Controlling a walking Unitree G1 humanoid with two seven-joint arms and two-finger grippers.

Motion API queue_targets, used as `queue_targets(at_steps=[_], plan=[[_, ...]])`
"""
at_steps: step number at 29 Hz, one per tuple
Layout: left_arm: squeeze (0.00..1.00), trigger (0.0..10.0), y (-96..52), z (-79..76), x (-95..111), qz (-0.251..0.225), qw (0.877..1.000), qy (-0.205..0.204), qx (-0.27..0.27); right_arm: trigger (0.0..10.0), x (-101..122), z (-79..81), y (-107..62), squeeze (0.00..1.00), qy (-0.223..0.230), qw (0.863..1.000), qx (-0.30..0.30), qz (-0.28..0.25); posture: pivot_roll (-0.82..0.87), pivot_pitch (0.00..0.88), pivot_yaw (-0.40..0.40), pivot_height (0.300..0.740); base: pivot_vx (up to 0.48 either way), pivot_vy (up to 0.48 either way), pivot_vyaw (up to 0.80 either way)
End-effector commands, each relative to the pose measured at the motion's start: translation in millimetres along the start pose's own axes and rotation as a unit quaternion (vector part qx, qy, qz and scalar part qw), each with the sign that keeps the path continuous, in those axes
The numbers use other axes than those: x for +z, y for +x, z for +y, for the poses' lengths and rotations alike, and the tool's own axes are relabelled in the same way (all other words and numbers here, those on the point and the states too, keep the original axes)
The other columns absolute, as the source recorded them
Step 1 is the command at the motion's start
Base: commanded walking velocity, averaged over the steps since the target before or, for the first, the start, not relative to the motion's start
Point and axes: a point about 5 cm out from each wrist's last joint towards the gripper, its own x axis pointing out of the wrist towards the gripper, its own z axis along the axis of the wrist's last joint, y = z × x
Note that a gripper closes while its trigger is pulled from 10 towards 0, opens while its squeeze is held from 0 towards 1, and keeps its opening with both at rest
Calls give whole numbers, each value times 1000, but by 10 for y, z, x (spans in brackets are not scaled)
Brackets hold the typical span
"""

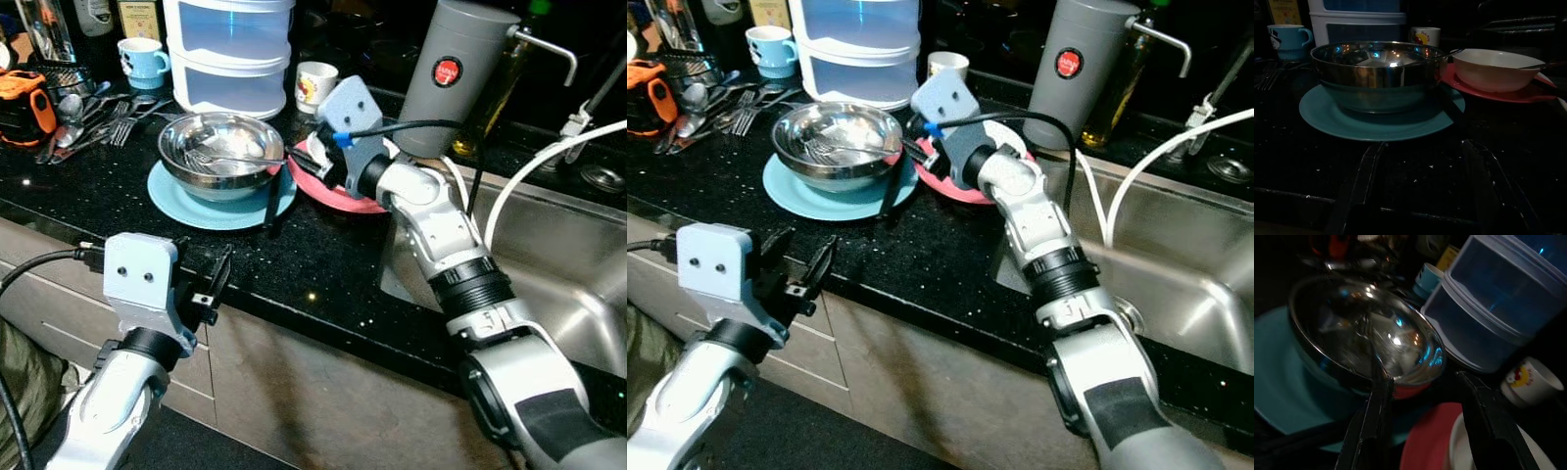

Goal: Kitchen organization

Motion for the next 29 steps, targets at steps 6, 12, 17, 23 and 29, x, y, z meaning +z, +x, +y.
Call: queue_targets(at_steps=[6, 12, 17, 23, 29], plan=[[0, 10000, 11, -33, -42, 7, 1000, -7, -7, 10000, 197, -5, -60, 0, 31, 995, 54, -76, 176, 0, -114, 740, 0, 0, 0], [0, 10000, 17, -31, -39, 6, 1000, -6, -9, 10000, 104, 271, 26, 0, -96, 988, 118, -24, 177, 1, -115, 740, 0, 0, 0], [0, 10000, 22, -31, -31, 4, 1000, -5, -9, 10000, 39, 363, 103, 0, -197, 972, 127, 18, 178, 1, -117, 740, 0, 0, 0], [0, 10000, 23, -40, -31, 3, 1000, -5, -8, 10000, 77, 356, 178, 0, -220, 970, 101, 20, 173, 2, -122, 740, 0, 0, 0], [0, 10000, 26, -52, -32, 2, 1000, -6, -7, 10000, 136, 311, 253, 0, -291, 954, 70, 26, 170, 5, -126, 740, 0, 0, 0]])
